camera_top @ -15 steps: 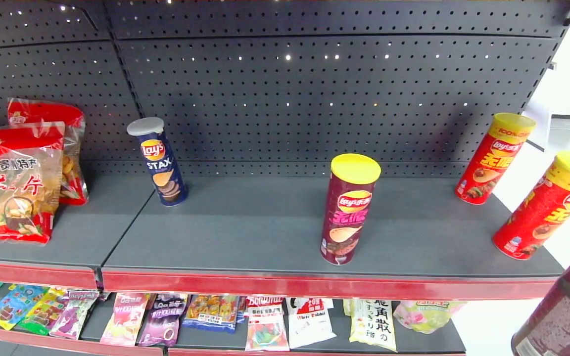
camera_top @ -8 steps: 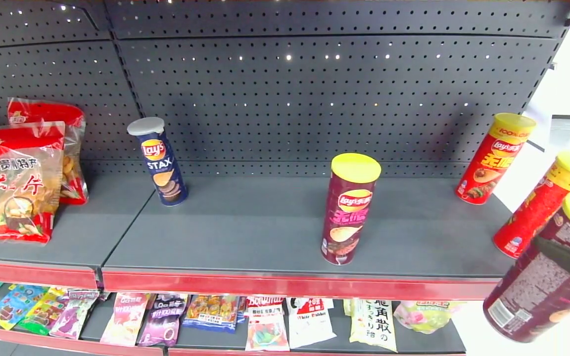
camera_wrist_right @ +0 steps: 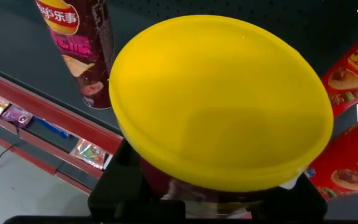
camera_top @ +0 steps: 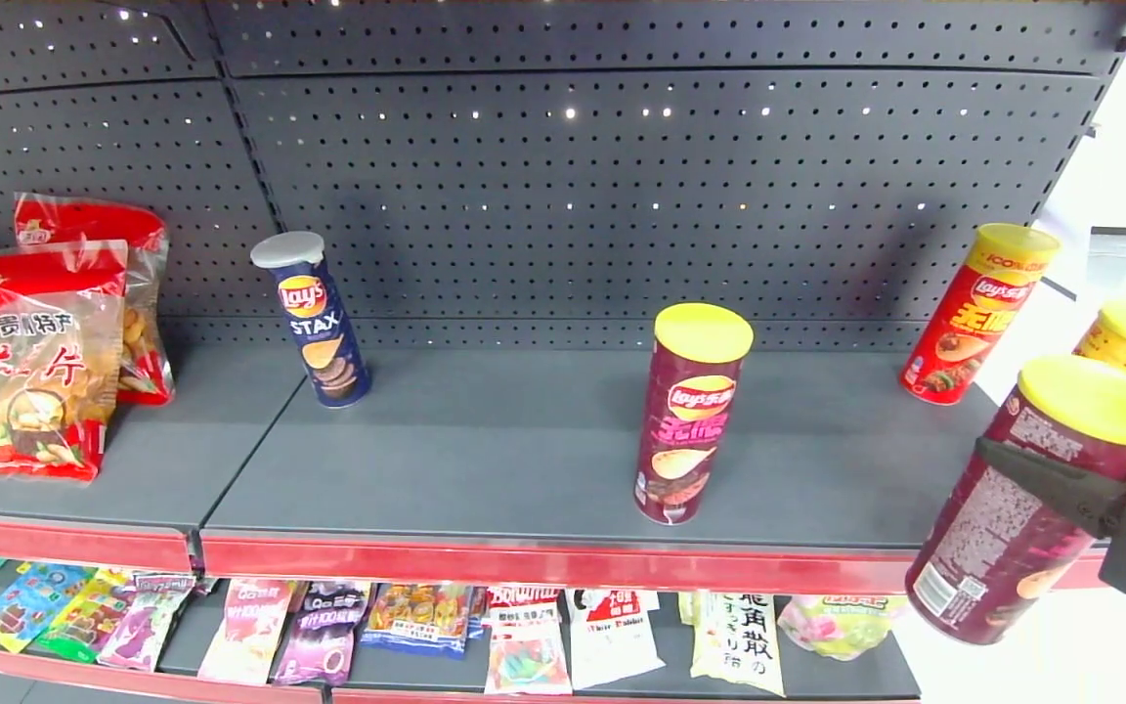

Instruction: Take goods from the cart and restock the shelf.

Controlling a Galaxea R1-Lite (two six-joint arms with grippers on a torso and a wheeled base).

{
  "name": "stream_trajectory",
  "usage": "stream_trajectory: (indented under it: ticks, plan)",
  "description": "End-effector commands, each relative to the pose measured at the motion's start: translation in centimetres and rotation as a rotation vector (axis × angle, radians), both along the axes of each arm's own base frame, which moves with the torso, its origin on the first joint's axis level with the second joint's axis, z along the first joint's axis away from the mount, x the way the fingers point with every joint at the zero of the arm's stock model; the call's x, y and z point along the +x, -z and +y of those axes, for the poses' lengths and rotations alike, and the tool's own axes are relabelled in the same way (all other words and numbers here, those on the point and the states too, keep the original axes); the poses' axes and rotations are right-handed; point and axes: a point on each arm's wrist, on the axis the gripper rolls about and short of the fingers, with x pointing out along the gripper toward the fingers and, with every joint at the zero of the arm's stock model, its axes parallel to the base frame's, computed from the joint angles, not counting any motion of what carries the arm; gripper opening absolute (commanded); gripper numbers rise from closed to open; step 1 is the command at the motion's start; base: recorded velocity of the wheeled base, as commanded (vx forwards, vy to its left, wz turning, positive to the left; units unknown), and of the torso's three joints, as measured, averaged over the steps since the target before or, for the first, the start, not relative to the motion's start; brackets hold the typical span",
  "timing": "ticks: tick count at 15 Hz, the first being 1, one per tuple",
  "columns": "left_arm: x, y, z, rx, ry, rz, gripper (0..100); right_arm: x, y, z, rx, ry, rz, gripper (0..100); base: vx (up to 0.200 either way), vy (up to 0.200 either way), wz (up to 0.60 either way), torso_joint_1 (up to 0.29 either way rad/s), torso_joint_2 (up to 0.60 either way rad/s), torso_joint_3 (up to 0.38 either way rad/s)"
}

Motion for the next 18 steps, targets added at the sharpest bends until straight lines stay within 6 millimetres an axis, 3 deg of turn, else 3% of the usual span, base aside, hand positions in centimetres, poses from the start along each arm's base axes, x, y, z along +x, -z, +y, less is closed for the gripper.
stream_trajectory:
  ticks: [1,3,8,12,15,16,18]
  plan:
    - [-0.4,0.3,-0.2,-0.002,-0.044,-0.047,100,0.1,0.1,0.1,-0.004,-0.003,0.006,0,0.000,0.000,0.00,0.000,0.00,0.000]
    - [-0.8,0.9,-0.5,0.011,0.119,-0.140,100,0.2,0.3,0.1,-0.006,-0.001,0.013,0,0.000,0.000,0.00,0.000,0.00,0.000]
    - [-0.5,1.4,-0.4,-0.003,0.095,-0.152,100,0.5,0.5,0.1,-0.008,0.002,0.032,0,0.000,0.000,0.00,0.000,0.00,0.000]
    - [-0.5,1.4,-0.4,-0.003,0.096,-0.152,100,2.0,0.9,0.5,-0.019,0.001,0.075,0,0.000,0.000,0.00,0.000,0.00,0.000]
    - [-0.5,1.4,-0.4,-0.001,0.097,-0.152,100,4.8,0.4,1.2,-0.007,-0.023,0.056,0,0.000,0.000,0.00,0.000,0.00,0.000]
    - [-0.5,1.4,-0.4,-0.001,0.097,-0.152,100,6.9,0.2,1.7,0.000,-0.032,0.039,0,0.000,0.000,0.00,0.000,0.00,0.000]
    - [-0.5,1.4,-0.4,-0.001,0.097,-0.152,100,9.0,0.4,2.2,0.007,-0.064,0.031,0,0.000,0.000,0.00,0.000,0.00,0.000]
